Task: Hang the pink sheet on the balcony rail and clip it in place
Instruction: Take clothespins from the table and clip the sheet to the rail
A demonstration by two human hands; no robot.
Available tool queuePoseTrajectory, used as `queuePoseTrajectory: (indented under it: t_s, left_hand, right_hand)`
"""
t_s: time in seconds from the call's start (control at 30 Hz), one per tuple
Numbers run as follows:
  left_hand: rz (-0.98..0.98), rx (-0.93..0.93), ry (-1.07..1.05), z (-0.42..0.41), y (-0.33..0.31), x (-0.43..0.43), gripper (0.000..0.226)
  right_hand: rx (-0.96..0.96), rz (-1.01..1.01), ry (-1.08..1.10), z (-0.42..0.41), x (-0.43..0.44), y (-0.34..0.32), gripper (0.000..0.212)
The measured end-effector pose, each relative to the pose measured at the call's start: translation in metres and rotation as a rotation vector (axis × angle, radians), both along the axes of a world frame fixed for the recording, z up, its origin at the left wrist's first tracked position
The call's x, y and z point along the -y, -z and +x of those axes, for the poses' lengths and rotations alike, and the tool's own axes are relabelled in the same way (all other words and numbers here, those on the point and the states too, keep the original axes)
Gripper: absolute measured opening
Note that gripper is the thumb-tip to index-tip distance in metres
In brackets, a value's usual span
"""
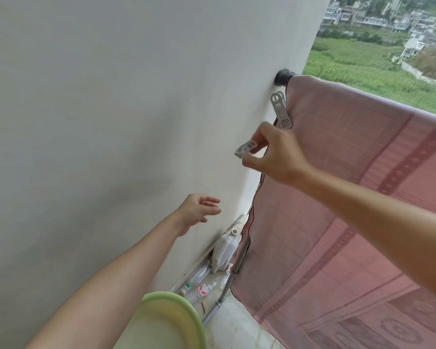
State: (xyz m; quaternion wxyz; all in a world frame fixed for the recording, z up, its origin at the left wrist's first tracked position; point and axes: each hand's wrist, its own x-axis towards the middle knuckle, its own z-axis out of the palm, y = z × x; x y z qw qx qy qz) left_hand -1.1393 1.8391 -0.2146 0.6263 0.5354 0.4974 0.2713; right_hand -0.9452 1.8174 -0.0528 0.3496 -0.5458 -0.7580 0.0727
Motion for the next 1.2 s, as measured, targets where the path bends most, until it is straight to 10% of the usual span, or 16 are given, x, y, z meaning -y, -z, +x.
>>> queuePoseTrajectory:
  t_s: [0.23,0.37,0.5,1.2]
  left_hand:
    - [0.019,0.053,0.113,0.07,0.014,-0.004,0.073]
    - [-0.029,0.25,0.155,0.089,-0.009,-0.015,0.041]
    - [0.038,0.262,0.01,0.089,-0.003,-0.023,0.004]
    - [-0.026,0.284,-0.058,0.06,0.061,-0.015,0.009]
  right_hand:
    - [0.933,0.38,-0.009,-0.005,-0.029,-0.058,0.031]
    - [1.1,0.338,0.037,-0.005,-0.038,-0.059,0.032]
    - [1.119,0.334,0.033,-0.009,-0.039,-0.05,0.034]
    - [0.835,-0.129,-0.025,-0.061,-0.026,-0.02,0.033]
